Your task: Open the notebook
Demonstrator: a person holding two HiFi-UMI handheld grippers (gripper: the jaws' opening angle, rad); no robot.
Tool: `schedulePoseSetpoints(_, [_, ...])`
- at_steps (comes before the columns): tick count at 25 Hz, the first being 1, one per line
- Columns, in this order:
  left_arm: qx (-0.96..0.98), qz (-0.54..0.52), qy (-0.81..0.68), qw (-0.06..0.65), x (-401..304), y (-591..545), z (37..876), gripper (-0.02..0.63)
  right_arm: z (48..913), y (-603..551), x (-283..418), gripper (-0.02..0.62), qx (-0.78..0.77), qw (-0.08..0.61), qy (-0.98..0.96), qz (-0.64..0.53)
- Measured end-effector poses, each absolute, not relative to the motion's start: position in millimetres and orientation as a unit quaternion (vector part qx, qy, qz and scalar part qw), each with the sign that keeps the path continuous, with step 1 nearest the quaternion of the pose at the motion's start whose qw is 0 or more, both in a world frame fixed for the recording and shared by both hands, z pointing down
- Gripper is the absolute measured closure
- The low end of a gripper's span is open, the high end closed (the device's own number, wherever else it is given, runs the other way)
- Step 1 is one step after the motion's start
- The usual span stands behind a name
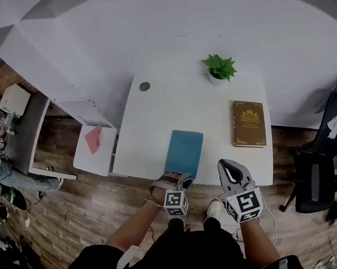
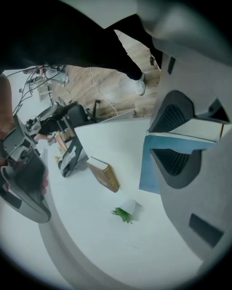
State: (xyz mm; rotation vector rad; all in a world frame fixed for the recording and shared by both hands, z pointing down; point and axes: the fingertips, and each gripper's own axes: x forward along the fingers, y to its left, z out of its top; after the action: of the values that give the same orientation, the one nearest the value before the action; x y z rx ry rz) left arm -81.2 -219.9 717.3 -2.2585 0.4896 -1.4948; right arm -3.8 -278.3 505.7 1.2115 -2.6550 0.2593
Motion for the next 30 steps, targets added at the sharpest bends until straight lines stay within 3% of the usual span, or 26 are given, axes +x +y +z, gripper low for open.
schedulePoseSetpoints(10, [-0.815,-0.533,0.141,0.181,-70.4,-226.1,736.9,0.508,508.5,-274.7,18.6,0.592,0.438,0.112,-0.887,0.091])
schedulePoseSetpoints(19, [-0.829,-0.525,0.138,0.136,-64.3,-226.6,736.6,0.562,509.6,-269.5,10.3,0.592,0.429,0.116,-0.891,0.089])
schedulePoseSetpoints(30, [-0.896,-0.348,0.277,-0.006,-80.5,-241.0,665.4,0.593,504.8,-266.7,-13.0,0.592,0.404,0.117,-0.904,0.075])
